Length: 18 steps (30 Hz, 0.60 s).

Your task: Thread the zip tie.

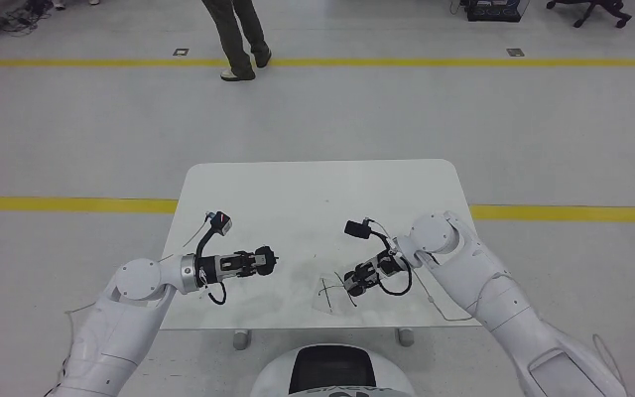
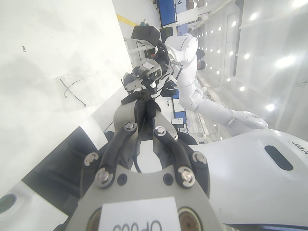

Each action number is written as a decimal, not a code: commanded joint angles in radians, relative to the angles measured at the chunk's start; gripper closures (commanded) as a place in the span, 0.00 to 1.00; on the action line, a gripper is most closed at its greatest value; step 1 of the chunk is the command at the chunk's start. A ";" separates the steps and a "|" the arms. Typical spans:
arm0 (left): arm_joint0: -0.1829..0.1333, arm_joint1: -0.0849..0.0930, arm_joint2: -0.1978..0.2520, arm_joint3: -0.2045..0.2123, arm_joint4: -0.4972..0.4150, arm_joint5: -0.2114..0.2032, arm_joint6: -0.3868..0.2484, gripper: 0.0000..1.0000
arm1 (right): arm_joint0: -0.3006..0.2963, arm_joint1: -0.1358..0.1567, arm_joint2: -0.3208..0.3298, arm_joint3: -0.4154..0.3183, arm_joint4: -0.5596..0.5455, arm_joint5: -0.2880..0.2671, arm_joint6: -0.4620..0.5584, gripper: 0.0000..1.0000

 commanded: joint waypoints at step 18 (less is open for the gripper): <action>0.027 0.010 0.020 -0.172 0.263 0.000 0.062 1.00 | 0.085 0.030 -0.139 0.014 0.077 0.002 0.000 1.00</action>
